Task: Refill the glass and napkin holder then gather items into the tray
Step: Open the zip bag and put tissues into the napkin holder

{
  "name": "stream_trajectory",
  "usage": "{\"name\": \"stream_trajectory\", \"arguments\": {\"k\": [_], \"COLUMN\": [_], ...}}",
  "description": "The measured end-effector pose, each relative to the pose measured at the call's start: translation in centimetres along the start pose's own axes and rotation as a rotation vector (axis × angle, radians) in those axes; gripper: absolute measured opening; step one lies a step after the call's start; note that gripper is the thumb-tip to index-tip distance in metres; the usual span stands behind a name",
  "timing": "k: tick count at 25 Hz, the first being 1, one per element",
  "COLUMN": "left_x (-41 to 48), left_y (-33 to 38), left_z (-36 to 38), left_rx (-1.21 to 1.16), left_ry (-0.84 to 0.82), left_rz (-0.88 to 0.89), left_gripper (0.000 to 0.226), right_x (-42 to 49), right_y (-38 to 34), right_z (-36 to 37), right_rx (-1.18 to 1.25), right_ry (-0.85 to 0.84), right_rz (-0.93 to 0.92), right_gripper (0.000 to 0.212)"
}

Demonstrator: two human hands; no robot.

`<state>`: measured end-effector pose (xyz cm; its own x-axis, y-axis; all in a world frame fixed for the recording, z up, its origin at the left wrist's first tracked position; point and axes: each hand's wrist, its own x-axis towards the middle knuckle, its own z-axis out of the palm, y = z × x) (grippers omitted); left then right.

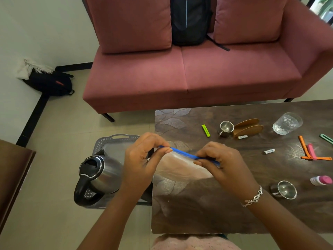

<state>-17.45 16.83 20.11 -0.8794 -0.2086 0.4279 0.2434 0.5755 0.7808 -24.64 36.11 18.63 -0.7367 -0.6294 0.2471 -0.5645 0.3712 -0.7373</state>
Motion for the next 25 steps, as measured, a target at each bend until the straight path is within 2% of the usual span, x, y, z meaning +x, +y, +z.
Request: {"name": "stream_trajectory", "arguments": {"k": [4, 8, 10, 12, 14, 17, 20, 25], "left_x": [-0.2, -2.1, -2.9, -3.1, -2.8, -2.5, -2.4, -2.3], "left_y": [0.1, 1.5, 2.7, 3.4, 3.7, 3.7, 3.8, 3.9], "left_z": [0.7, 2.9, 4.4, 5.6, 6.1, 6.3, 6.1, 5.9], "left_rx": [-0.001, 0.034, -0.146, -0.390, -0.501, -0.575, -0.626, -0.663], "left_ry": [0.055, 0.311, 0.346, 0.266, 0.218, 0.233, 0.260, 0.283], "left_rz": [-0.103, -0.390, -0.584, -0.760, -0.871, -0.948, -0.996, -1.018], "left_gripper": [0.008, 0.027, 0.025, 0.026, 0.016, 0.008, 0.014, 0.011], "right_x": [0.1, 0.4, 0.4, 0.3, 0.1, -0.2, -0.5, -0.5], "right_y": [0.0, -0.2, -0.5, -0.8, -1.0, -1.1, -1.2, -1.0], "right_z": [0.5, 1.0, 1.4, 1.8, 2.2, 2.2, 2.2, 2.0], "right_rx": [-0.020, -0.043, -0.054, -0.097, -0.137, -0.195, -0.239, -0.096], "right_ry": [0.064, 0.143, 0.172, 0.169, 0.159, 0.142, 0.081, -0.006], "right_rz": [0.114, 0.172, 0.179, 0.153, 0.127, 0.078, 0.037, 0.126], "right_gripper": [0.013, 0.013, 0.016, 0.018, 0.015, 0.022, 0.031, 0.030]}}
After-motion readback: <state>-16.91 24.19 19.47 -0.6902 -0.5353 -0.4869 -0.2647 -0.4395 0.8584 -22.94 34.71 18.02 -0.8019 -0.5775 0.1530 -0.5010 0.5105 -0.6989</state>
